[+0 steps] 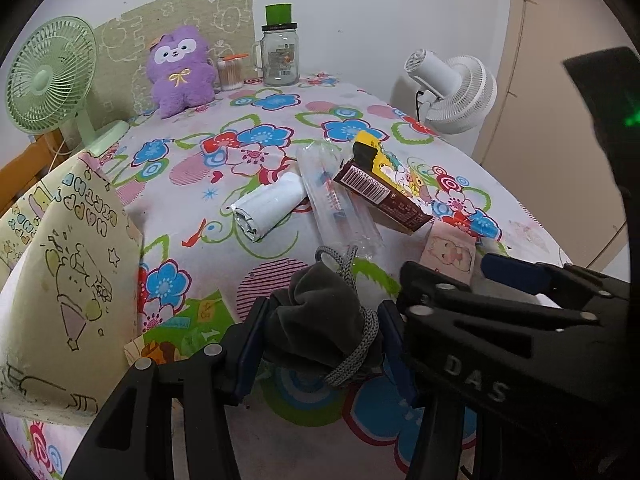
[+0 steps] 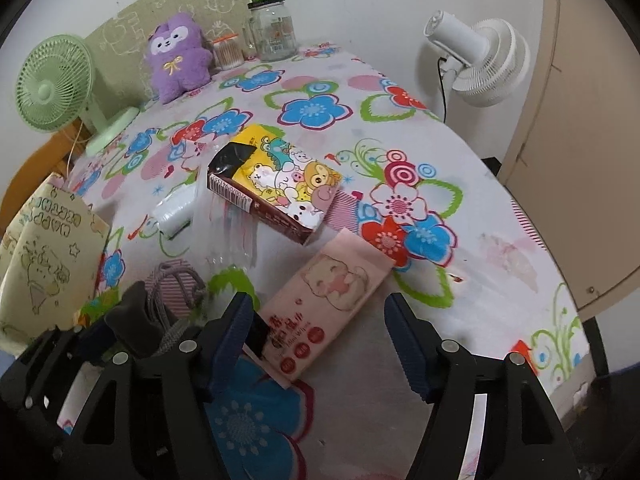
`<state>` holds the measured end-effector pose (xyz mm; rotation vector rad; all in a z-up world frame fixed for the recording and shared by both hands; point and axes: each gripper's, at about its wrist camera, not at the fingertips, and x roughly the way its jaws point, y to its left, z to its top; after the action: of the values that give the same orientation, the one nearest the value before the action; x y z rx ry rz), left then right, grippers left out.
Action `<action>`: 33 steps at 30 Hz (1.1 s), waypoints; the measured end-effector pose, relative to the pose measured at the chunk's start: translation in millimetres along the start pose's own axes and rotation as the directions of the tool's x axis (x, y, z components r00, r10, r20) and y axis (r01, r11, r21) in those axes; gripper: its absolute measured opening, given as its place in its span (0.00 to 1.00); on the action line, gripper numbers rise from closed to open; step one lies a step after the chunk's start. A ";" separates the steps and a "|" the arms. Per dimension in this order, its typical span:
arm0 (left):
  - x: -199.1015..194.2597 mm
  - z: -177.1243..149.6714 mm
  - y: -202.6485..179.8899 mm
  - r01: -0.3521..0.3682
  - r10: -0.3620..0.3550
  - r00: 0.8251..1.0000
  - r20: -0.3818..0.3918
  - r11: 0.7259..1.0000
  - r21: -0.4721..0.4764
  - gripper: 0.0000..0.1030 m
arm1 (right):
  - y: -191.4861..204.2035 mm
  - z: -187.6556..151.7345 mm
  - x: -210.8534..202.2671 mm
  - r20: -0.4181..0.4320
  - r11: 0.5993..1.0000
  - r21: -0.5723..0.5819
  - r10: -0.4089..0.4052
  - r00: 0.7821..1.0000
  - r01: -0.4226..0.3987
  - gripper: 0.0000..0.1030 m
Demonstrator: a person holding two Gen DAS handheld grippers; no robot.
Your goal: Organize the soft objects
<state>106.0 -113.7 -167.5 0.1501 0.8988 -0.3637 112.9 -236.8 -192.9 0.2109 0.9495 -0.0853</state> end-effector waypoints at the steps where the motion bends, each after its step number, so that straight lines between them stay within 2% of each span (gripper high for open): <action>1: 0.9 0.7 0.8 0.005 -0.005 1.000 -0.003 1.000 -0.002 0.55 | 1.3 0.3 2.8 -0.004 1.000 0.001 -0.004 1.000 0.004 0.69; 6: 3.6 2.3 0.2 0.006 -0.006 1.000 -0.005 1.000 0.002 0.55 | 4.1 4.7 13.3 -0.013 1.000 0.013 -0.011 1.000 0.012 0.67; 7: 4.2 2.3 0.4 0.006 -0.006 1.000 -0.007 1.000 0.002 0.55 | 5.0 5.2 14.3 -0.011 1.000 0.008 -0.022 1.000 0.022 0.59; 9: 4.8 2.6 -0.9 0.002 -0.002 1.000 -0.009 1.000 0.008 0.55 | 5.7 5.6 15.0 -0.006 0.999 0.003 -0.033 0.999 0.033 0.51; 13: 4.7 1.6 -3.8 -0.015 0.015 1.000 -0.002 1.000 0.021 0.55 | 4.0 6.0 14.4 0.005 0.998 -0.007 -0.061 0.998 0.061 0.43; 25: -13.5 6.5 -7.3 0.003 -0.003 1.000 0.028 1.000 0.001 0.54 | -2.6 2.3 -2.8 0.042 0.997 -0.009 -0.072 0.997 0.072 0.42; 33: -45.2 20.5 -5.2 -0.014 0.015 0.995 0.096 1.000 -0.014 0.54 | 0.7 10.0 -36.5 0.108 0.999 -0.022 -0.046 0.993 0.049 0.42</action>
<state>93.6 -113.1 -119.2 0.1261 0.8050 -0.3484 99.9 -239.0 -157.4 0.1590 0.8484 -0.1273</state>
